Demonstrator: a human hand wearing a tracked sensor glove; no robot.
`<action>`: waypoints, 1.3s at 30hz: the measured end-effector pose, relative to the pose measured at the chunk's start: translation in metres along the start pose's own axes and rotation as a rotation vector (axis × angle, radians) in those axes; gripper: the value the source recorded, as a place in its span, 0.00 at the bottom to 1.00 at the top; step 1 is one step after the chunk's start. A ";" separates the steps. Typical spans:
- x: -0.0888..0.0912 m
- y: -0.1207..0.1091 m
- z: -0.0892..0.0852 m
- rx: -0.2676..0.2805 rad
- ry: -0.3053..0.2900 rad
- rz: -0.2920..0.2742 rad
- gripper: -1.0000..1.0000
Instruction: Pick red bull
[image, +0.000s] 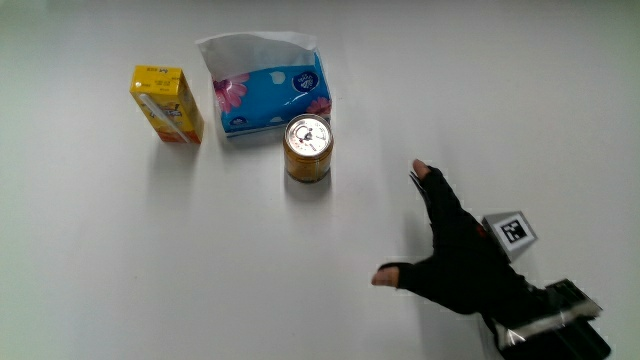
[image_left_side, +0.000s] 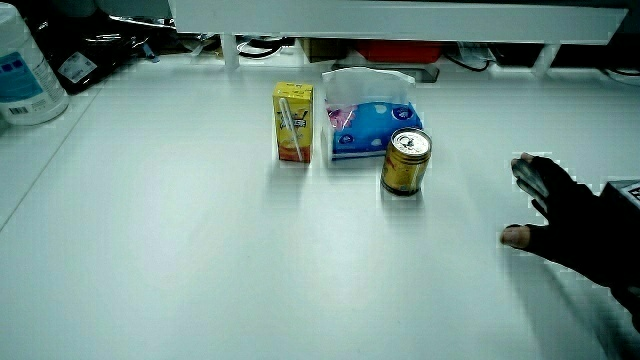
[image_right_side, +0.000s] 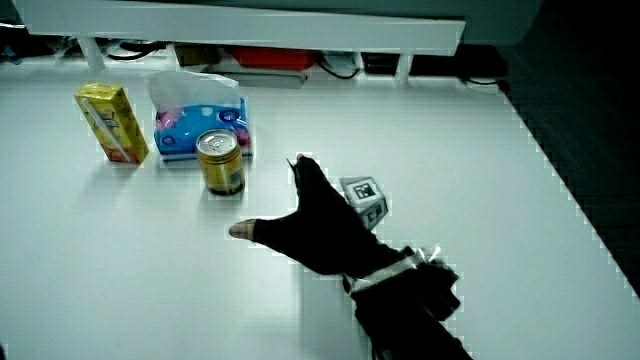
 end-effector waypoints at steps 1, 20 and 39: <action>0.000 0.005 -0.002 -0.004 0.008 -0.027 0.50; -0.011 0.080 -0.035 -0.039 0.128 0.025 0.50; -0.001 0.114 -0.052 0.021 0.211 0.043 0.50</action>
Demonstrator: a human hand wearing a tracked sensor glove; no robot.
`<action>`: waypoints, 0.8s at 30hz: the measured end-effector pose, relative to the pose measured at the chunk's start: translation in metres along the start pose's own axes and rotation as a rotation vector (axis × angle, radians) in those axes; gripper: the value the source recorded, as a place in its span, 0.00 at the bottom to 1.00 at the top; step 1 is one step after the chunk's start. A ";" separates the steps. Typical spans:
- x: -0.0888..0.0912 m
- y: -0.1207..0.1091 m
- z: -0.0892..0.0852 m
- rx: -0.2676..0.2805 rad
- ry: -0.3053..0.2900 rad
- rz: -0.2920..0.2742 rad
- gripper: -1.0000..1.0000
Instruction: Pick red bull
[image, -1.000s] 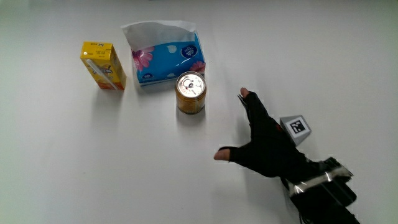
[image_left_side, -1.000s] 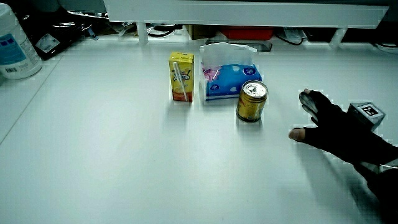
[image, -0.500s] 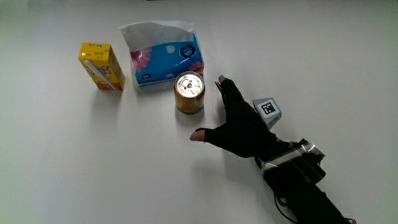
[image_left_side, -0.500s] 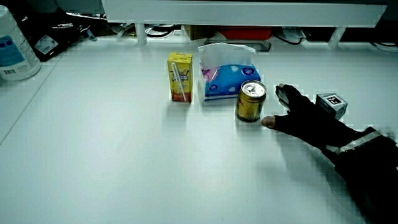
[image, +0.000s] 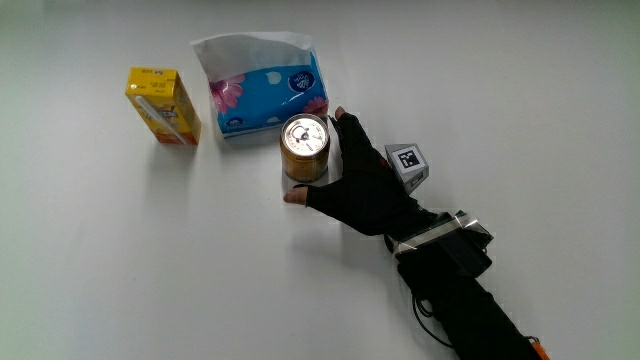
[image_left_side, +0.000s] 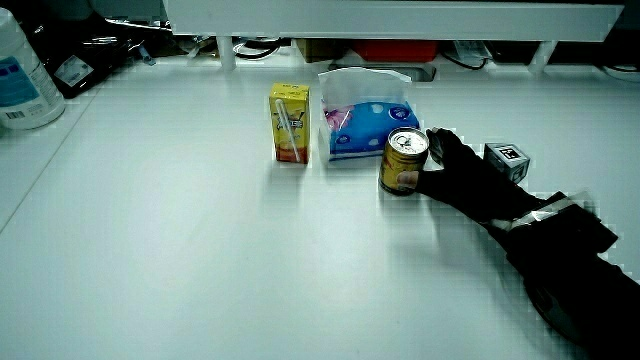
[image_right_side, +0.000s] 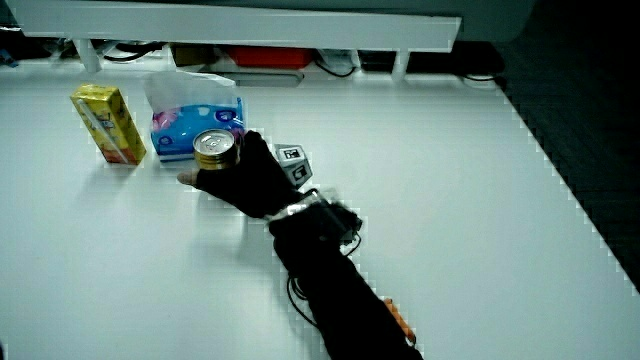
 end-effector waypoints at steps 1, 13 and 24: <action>-0.001 0.000 -0.001 -0.001 0.010 -0.002 0.50; 0.007 -0.003 -0.003 0.059 0.039 0.017 0.54; 0.012 -0.005 -0.004 0.202 0.099 0.059 0.75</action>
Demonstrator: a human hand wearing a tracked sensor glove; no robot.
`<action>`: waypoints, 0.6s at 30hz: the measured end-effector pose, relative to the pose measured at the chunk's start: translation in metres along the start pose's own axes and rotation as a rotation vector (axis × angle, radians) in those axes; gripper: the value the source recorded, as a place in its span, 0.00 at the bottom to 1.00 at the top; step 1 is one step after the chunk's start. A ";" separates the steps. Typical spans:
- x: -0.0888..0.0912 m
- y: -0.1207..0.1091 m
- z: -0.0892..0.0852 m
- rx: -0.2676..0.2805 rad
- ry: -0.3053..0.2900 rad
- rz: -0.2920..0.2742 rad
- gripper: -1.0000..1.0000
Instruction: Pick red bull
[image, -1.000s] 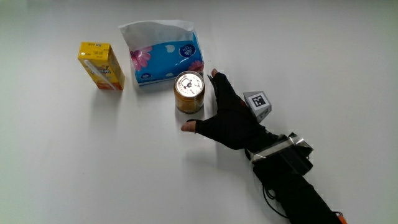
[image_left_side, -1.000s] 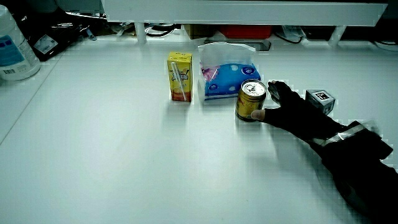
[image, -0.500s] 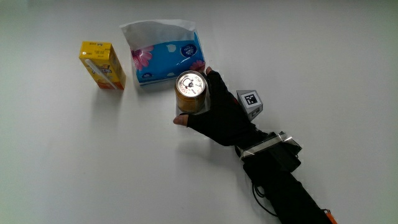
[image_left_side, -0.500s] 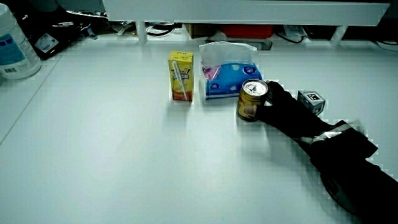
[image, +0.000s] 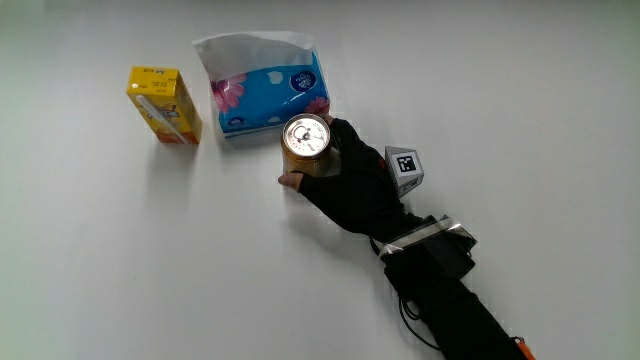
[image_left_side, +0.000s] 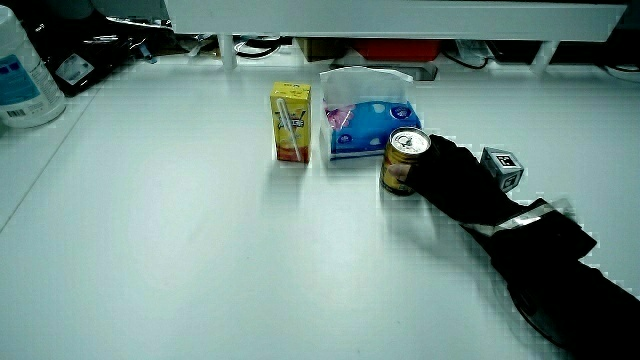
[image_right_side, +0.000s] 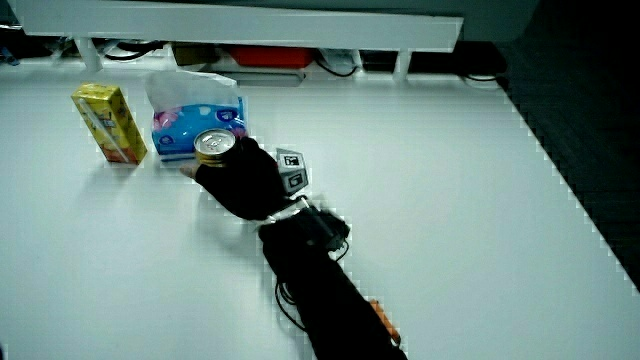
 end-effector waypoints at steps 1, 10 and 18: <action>-0.002 -0.001 -0.001 0.013 0.003 -0.004 0.77; -0.002 -0.004 -0.001 0.081 -0.001 0.025 0.94; -0.003 -0.007 0.002 0.084 -0.013 0.052 1.00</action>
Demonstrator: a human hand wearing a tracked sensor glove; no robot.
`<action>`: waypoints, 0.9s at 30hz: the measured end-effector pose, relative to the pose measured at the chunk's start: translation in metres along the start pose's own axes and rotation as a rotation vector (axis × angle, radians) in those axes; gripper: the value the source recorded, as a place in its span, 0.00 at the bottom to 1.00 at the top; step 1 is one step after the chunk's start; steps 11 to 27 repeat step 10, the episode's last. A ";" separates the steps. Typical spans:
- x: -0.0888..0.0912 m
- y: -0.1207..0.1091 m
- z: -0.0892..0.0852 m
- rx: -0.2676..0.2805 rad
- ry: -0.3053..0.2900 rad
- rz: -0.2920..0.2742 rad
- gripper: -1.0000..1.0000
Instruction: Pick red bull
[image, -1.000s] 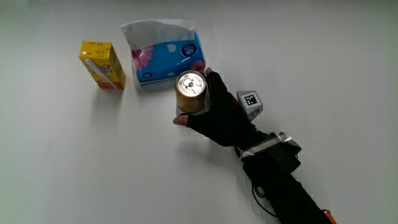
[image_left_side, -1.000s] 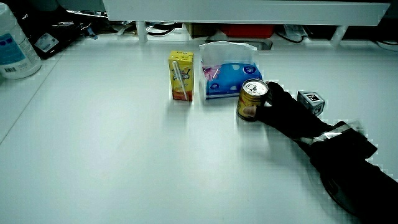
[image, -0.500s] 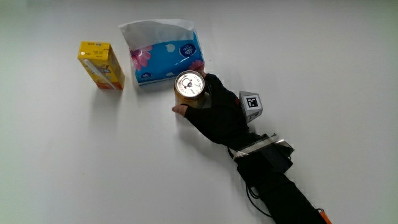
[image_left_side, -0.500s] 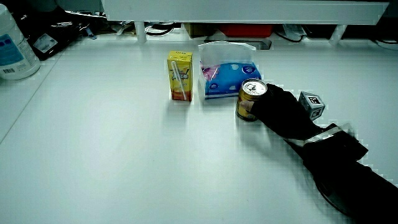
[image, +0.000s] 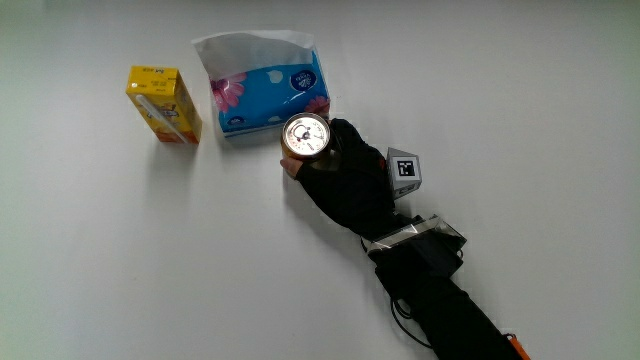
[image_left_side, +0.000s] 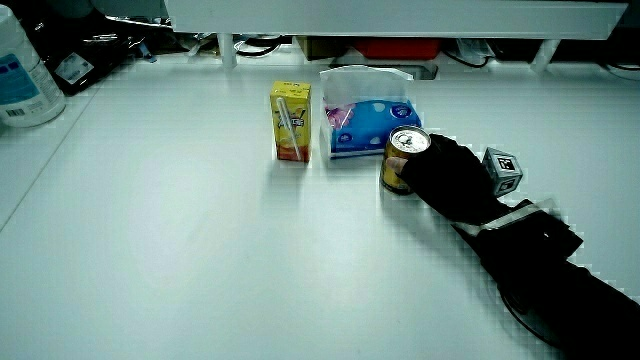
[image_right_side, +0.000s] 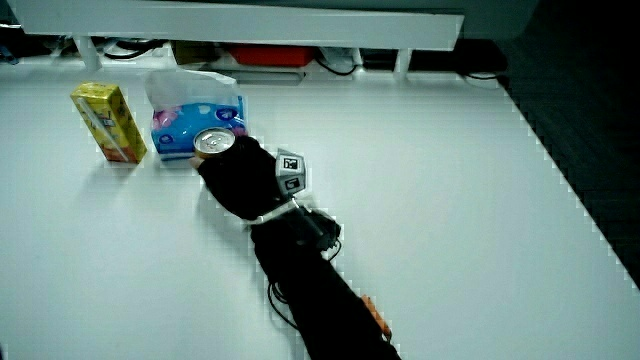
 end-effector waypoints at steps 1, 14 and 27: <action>-0.001 0.000 0.001 -0.007 -0.004 0.010 1.00; -0.037 -0.004 0.021 -0.051 0.061 0.083 1.00; -0.037 -0.004 0.021 -0.051 0.061 0.083 1.00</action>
